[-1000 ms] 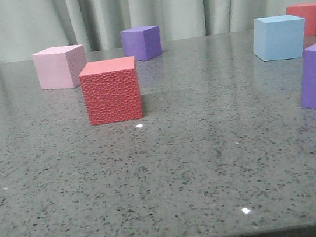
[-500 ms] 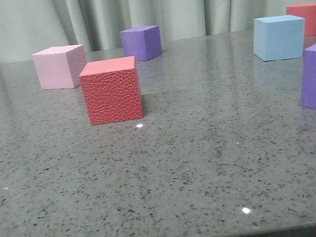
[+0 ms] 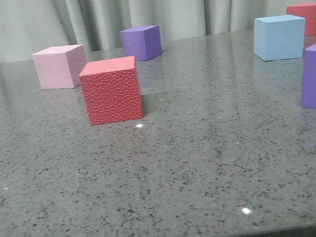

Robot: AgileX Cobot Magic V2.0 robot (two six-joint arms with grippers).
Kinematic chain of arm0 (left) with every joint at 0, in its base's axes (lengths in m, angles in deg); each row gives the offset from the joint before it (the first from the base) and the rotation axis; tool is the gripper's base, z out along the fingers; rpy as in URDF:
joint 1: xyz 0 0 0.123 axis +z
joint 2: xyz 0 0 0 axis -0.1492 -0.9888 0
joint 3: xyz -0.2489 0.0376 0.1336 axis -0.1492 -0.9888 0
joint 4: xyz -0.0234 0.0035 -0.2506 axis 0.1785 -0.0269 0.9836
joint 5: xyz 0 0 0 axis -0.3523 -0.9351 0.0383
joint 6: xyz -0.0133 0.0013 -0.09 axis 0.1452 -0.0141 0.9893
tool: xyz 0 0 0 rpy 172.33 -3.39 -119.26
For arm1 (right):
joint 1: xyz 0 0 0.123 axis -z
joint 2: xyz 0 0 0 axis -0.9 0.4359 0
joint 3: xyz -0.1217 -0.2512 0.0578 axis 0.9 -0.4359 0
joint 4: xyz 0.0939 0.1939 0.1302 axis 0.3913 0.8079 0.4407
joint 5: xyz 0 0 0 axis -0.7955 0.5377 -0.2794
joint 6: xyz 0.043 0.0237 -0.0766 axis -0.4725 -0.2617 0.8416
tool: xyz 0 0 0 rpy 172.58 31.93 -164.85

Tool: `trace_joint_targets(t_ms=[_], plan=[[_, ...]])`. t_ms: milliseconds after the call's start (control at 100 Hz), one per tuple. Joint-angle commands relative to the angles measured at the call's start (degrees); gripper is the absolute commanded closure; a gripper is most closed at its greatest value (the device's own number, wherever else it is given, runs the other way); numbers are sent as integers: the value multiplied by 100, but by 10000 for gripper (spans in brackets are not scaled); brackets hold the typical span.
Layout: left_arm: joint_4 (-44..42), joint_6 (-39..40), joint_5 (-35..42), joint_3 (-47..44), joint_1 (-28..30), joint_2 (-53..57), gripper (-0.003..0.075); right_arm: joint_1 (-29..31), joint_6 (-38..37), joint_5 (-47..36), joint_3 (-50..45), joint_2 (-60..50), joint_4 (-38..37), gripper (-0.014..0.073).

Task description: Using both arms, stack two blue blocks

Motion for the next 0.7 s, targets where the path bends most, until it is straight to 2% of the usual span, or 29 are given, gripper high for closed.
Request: trace_joint_targets(t_ms=[0,310,690], plan=[[47,18,452,209,20,-39,101,-105,68,-53,648,449,-33,4],[13,18,489,209,20,-39,101,-241,-152,658,2183,2174,-44,4],[47,18,469,209,20,-39,101,-106,-463,1137,3200,3312,-107,4]])
